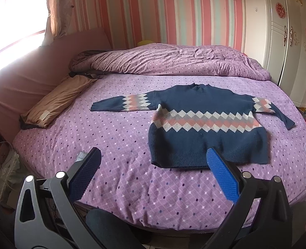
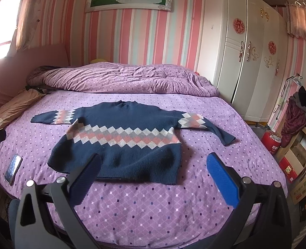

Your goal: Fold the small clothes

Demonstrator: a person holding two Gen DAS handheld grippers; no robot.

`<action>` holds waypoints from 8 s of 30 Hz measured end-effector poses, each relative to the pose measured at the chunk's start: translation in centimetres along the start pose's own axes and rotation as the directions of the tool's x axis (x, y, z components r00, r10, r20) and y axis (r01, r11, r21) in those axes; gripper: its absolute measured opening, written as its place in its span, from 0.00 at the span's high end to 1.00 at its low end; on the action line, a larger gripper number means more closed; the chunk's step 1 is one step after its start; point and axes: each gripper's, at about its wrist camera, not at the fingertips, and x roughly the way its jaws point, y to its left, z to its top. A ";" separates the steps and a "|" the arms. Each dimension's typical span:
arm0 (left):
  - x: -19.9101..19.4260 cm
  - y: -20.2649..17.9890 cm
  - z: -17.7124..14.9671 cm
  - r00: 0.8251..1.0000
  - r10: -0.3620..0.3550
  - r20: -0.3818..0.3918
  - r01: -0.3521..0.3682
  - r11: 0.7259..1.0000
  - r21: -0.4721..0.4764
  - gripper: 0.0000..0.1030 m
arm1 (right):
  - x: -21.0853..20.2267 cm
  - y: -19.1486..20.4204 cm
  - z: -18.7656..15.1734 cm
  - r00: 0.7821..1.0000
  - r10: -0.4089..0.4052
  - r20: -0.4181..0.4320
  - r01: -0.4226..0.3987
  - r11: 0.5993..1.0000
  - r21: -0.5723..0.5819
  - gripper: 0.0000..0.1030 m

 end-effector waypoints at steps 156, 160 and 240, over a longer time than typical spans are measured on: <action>34.1 -12.2 19.6 0.999 -0.014 0.034 0.009 0.987 0.158 0.03 | 50.1 -6.4 19.0 0.994 0.010 -0.107 -0.004 0.998 0.056 0.89; 34.5 -8.5 19.7 0.999 0.006 0.033 -0.010 0.993 0.117 0.03 | 50.4 2.9 19.0 0.981 0.145 -0.128 -0.141 0.989 0.038 0.89; 35.0 -2.0 18.6 0.999 0.028 0.033 -0.029 0.999 0.020 0.03 | 51.9 12.5 10.7 0.942 0.249 -0.225 -0.266 0.963 -0.047 0.54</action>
